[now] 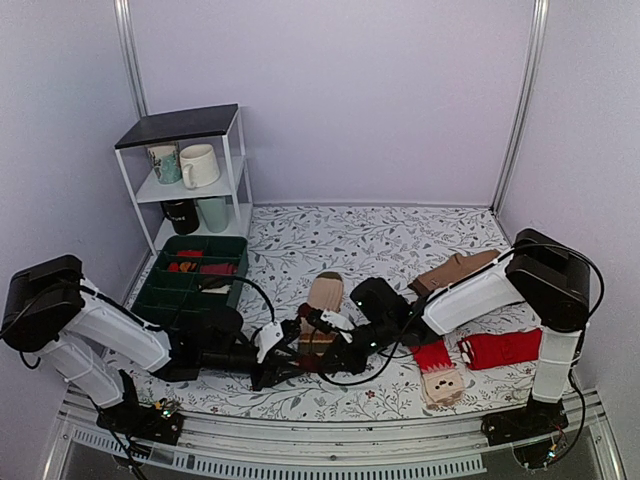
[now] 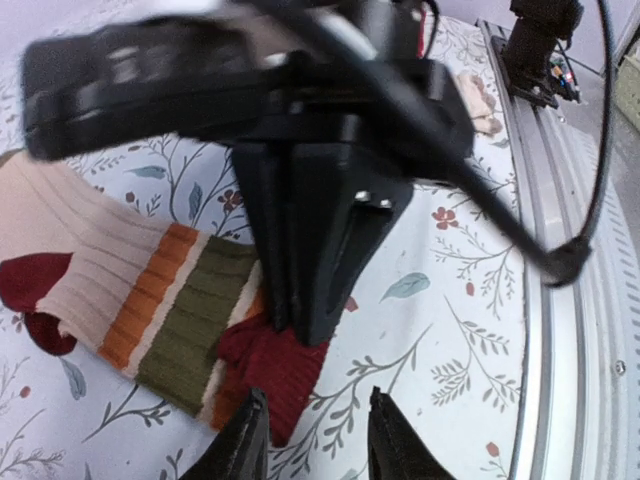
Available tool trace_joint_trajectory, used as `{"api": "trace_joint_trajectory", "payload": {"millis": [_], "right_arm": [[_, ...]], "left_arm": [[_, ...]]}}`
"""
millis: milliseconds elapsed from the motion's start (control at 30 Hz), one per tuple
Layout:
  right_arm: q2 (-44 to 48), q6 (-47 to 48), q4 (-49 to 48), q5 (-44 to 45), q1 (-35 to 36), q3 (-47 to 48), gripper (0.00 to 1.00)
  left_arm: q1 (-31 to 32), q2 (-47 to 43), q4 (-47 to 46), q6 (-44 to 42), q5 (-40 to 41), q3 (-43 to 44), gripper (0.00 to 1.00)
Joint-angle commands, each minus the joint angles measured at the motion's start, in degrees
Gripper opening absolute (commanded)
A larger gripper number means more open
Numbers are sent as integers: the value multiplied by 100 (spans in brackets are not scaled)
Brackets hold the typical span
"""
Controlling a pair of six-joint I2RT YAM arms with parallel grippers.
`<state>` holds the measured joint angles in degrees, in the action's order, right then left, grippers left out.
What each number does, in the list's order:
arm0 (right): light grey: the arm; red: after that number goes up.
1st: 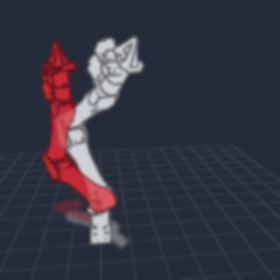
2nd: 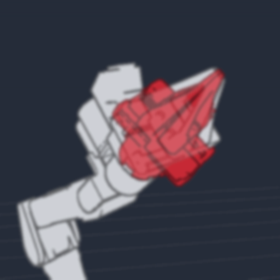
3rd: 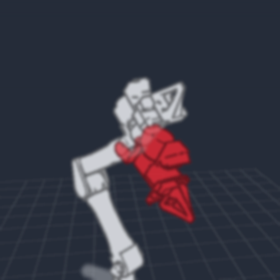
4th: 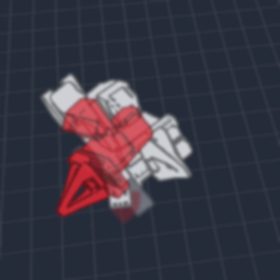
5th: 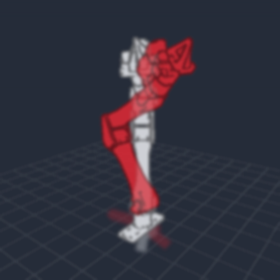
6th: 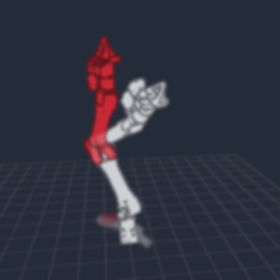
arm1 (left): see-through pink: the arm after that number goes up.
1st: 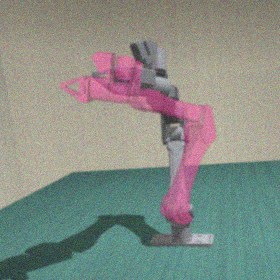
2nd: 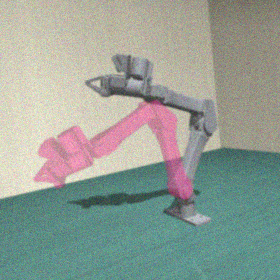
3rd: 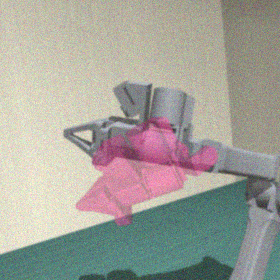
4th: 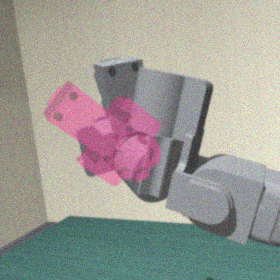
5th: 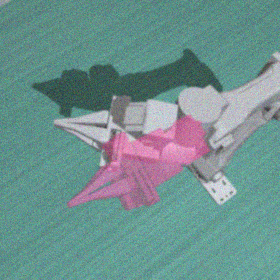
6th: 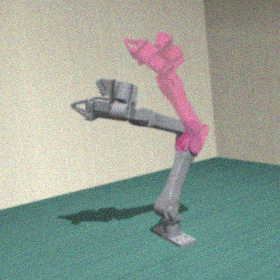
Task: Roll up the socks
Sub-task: Roll a pair of socks at the center of the board.
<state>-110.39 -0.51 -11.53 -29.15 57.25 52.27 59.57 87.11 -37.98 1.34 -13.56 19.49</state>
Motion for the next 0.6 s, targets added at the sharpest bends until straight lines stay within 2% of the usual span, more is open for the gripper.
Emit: {"api": "trace_joint_trajectory", "payload": {"millis": [0, 233, 267, 333, 500, 567], "right_arm": [[-695, -163, 2463, -388, -207, 380, 0], [-1053, -49, 3837, -674, -322, 1092, 0], [-1093, -26, 3948, -703, -338, 1145, 1], [-1139, -11, 4096, -790, -378, 1218, 0], [-1103, -15, 4251, -854, -424, 1283, 1], [-1091, -11, 4279, -893, -427, 1306, 1]], "left_arm": [[463, -92, 204, -588, 570, -7, 37], [759, -96, -3, -1071, 1306, -55, 44], [814, -127, -22, -1169, 1492, -51, 51], [901, -260, -55, -1347, 1739, -76, 59], [919, -276, -282, -1669, 1849, -150, 96], [933, -21, -92, -1771, 1737, 46, 99]]}}
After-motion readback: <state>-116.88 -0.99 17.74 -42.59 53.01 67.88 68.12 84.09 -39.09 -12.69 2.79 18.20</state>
